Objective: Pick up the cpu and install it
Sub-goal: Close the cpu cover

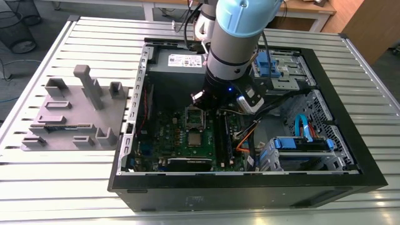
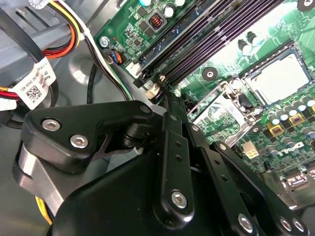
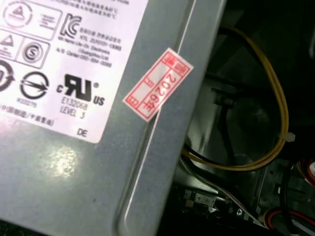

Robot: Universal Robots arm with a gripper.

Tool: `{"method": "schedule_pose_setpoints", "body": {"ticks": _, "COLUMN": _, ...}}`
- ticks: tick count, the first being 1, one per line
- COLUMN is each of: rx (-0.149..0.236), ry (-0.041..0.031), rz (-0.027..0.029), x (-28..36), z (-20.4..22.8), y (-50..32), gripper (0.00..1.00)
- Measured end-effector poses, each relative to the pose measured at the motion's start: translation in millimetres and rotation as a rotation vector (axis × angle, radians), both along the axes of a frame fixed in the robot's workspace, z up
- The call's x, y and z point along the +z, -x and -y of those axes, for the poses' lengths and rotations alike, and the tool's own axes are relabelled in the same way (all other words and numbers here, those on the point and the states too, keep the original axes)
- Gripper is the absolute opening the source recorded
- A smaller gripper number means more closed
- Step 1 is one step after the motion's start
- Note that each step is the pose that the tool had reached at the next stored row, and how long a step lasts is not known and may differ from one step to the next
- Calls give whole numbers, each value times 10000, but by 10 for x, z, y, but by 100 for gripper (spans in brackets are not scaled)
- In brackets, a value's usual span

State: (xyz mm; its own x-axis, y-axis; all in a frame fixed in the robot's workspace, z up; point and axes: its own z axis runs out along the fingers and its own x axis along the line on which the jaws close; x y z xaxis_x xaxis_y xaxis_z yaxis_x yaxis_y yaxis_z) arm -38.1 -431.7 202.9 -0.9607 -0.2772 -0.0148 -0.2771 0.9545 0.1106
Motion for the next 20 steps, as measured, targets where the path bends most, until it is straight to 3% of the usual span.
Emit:
{"method": "schedule_pose_setpoints", "body": {"ticks": 3, "rx": -1, "ry": 2, "rz": -1, "x": -5, "z": -26, "y": 1, "gripper": 11}}
{"method": "schedule_pose_setpoints", "body": {"ticks": 20, "rx": -1, "ry": 1, "rz": -1, "x": -8, "z": -40, "y": 1, "gripper": 11}}
